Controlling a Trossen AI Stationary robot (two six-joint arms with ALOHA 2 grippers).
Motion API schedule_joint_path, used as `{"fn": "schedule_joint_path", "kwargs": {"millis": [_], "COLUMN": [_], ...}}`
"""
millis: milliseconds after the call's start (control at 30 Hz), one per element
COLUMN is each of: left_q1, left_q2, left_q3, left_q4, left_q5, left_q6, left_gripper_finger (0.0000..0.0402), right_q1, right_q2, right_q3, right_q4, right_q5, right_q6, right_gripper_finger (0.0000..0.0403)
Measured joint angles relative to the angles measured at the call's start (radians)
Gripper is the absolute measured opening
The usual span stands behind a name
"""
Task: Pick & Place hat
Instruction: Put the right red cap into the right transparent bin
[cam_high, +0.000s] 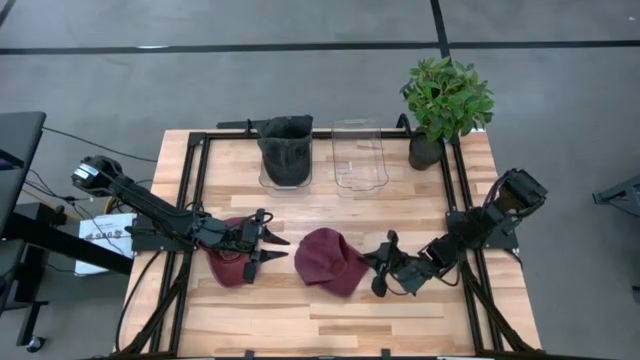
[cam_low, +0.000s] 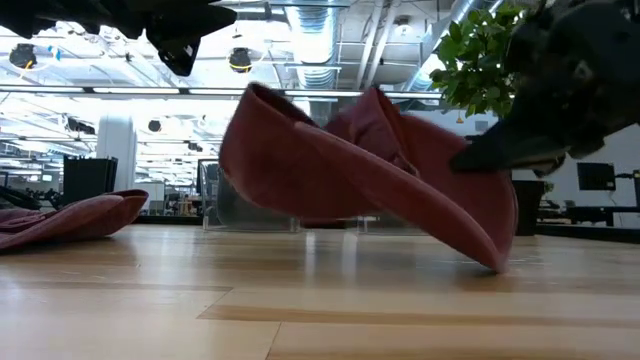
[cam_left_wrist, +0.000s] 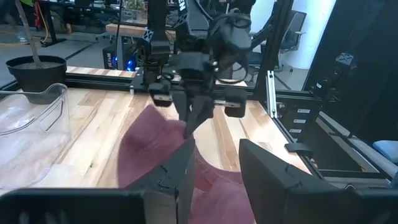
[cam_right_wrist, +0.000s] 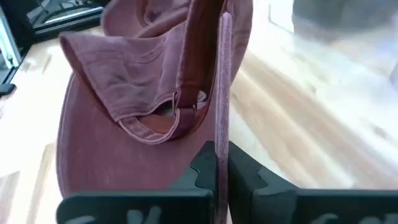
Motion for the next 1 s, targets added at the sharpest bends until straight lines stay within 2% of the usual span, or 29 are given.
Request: {"fn": "schedule_joint_path", "kwargs": {"millis": [67, 233, 333, 467, 533, 633, 800, 900, 1000], "left_q1": [0.001, 0.017, 0.015, -0.001, -0.013, -0.041, -0.073, -0.072, -0.065], "left_q2": [0.036, 0.178, 0.246, 0.274, 0.275, 0.272, 0.277, 0.277, 0.277], "left_q3": [0.001, 0.063, 0.111, 0.141, 0.141, 0.139, 0.138, 0.138, 0.138], "left_q4": [0.026, 0.053, 0.052, 0.054, 0.053, 0.053, 0.056, 0.083, 0.106], "left_q5": [0.011, 0.115, 0.119, 0.116, 0.088, -0.007, -0.095, -0.124, -0.124], "left_q6": [0.018, 0.186, 0.282, 0.388, 0.443, 0.533, 0.782, 0.94, 1.12], "left_gripper_finger": [0.0121, 0.0121, 0.0121, 0.0121, 0.0121, 0.0121, 0.0121, 0.0121, 0.0121], "right_q1": [0.001, -0.001, 0.027, 0.1, 0.148, 0.214, 0.284, 0.284, 0.258], "right_q2": [-0.003, -0.027, -0.069, -0.138, -0.171, -0.215, -0.276, -0.303, -0.322], "right_q3": [0.014, 0.05, 0.059, 0.061, 0.061, 0.061, 0.061, 0.061, 0.061], "right_q4": [-0.001, 0.002, 0.001, 0.001, -0.008, -0.002, -0.003, -0.003, -0.032], "right_q5": [0.021, 0.007, -0.01, -0.015, -0.012, 0.019, 0.101, 0.078, -0.001], "right_q6": [-0.051, -0.153, -0.204, -0.251, -0.269, -0.28, -0.263, -0.212, -0.134], "right_gripper_finger": [0.0003, 0.0002, 0.0002, 0.0001, 0.0001, 0.0001, 0.0001, 0.0001, 0.0001]}}
